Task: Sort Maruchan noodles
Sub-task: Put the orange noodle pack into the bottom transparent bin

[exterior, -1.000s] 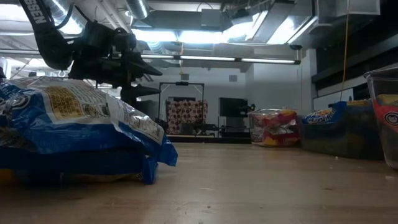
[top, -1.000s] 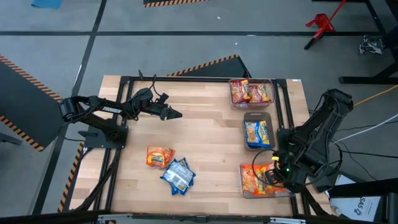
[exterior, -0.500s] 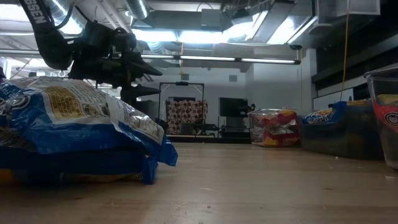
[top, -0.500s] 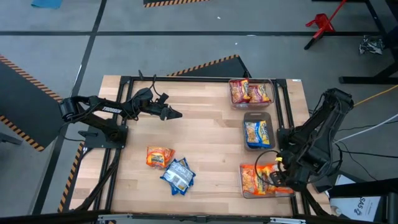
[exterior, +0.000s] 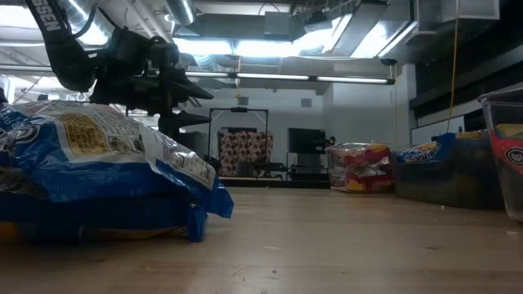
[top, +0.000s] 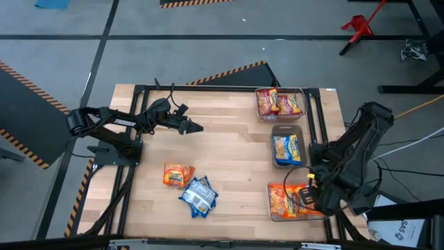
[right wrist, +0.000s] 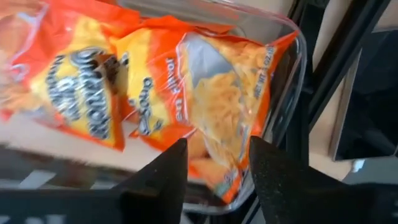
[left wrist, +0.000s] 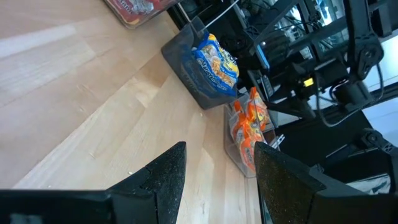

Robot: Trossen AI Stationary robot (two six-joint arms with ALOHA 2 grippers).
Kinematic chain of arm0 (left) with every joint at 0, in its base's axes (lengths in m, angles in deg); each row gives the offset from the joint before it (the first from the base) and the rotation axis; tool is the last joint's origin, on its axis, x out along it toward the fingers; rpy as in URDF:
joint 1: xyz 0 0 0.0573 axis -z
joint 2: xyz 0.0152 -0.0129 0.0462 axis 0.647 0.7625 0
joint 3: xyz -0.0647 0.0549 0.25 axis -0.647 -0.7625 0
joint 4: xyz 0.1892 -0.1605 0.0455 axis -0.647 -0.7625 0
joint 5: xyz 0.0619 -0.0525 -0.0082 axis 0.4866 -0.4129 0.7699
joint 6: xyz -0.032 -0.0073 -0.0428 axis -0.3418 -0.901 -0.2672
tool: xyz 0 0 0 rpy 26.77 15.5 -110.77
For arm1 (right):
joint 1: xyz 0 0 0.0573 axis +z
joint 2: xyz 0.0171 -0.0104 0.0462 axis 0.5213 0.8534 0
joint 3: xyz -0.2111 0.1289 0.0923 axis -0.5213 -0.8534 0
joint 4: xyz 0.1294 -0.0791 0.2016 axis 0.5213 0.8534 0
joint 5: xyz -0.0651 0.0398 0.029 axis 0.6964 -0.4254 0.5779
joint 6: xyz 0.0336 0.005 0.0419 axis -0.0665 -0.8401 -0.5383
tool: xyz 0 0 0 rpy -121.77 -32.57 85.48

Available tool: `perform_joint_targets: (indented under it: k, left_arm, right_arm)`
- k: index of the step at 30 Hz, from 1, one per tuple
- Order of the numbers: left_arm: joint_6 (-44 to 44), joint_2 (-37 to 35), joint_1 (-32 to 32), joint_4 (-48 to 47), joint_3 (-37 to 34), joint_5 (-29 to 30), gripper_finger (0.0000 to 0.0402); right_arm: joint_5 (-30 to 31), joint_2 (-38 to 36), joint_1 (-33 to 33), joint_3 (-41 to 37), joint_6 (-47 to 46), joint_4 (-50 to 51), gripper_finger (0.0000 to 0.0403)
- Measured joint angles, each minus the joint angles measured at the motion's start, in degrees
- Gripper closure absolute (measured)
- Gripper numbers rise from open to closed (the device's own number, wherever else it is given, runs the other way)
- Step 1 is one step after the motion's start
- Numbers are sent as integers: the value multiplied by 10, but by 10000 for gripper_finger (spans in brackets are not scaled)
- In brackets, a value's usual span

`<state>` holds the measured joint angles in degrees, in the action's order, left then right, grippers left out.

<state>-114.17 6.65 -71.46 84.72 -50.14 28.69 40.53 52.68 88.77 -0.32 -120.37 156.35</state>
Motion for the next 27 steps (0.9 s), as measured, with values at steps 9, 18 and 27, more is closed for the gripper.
perform_joint_targets:
  k: [9, 18, 27]
  left_arm:
    - [0, 0, 16, 0, 0, 16, 219]
    - [-5, 0, 32, 0, 0, 22, 219]
    - [-79, -17, 31, 23, 0, -208, 219]
  right_arm:
    - [19, 76, 0, -3, 3, -27, 276]
    - [40, 115, -24, 1, 29, -87, 276]
    - [182, 94, -71, 115, 96, -15, 276]
